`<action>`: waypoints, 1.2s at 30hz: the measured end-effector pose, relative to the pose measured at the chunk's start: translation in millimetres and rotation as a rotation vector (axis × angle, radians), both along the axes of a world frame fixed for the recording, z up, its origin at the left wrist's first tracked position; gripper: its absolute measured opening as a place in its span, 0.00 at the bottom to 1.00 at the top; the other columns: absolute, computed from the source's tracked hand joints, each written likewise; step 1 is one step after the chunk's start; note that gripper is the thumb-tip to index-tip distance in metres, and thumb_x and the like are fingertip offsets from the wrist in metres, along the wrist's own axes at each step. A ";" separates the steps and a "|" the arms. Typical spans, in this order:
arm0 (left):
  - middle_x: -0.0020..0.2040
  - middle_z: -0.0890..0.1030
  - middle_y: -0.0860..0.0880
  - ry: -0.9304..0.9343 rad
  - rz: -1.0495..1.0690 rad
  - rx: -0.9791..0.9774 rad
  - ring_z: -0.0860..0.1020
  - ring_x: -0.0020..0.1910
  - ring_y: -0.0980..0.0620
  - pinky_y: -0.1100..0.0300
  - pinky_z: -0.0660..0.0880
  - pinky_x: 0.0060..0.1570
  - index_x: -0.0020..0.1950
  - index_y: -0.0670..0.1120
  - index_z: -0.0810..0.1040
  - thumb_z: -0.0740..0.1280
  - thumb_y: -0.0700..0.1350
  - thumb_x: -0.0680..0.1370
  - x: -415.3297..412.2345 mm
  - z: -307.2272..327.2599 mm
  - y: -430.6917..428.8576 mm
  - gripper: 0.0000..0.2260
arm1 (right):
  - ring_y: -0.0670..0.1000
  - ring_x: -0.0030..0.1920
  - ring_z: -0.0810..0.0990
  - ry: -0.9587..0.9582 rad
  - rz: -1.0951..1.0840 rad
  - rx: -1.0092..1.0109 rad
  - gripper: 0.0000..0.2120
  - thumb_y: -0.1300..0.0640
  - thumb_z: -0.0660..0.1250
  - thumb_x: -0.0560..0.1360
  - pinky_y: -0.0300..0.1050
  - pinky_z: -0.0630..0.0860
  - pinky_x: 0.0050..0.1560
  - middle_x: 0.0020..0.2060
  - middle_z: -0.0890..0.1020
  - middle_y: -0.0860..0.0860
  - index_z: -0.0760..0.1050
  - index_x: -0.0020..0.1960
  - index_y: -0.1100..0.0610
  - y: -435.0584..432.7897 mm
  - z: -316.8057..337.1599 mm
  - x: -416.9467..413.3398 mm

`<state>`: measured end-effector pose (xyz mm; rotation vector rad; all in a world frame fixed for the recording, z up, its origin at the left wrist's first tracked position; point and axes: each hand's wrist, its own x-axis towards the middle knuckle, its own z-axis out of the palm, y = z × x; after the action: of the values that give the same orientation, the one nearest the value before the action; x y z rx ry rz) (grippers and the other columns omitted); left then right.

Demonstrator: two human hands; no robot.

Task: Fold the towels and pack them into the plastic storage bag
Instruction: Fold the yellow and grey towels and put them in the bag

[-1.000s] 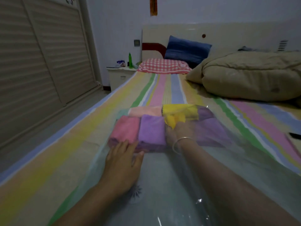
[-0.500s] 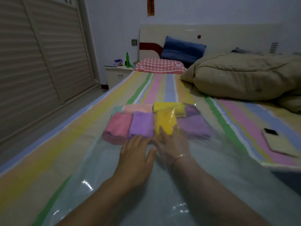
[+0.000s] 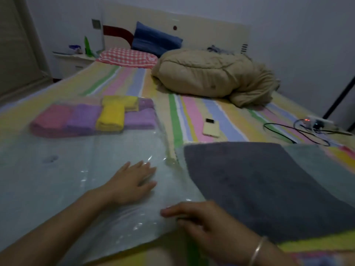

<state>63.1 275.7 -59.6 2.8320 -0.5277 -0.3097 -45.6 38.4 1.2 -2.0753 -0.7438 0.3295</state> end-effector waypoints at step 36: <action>0.46 0.83 0.46 -0.593 0.243 -0.207 0.80 0.46 0.41 0.54 0.73 0.40 0.49 0.48 0.79 0.70 0.47 0.73 -47.1 54.4 -172.4 0.07 | 0.61 0.35 0.78 -0.725 -0.877 -0.592 0.10 0.63 0.75 0.66 0.49 0.72 0.34 0.34 0.79 0.56 0.78 0.45 0.56 -292.0 -40.8 22.7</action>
<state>16.1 103.3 -5.2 2.7101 -0.2866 0.6095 -22.9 -253.6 -39.5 -2.8762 -0.0314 -0.8215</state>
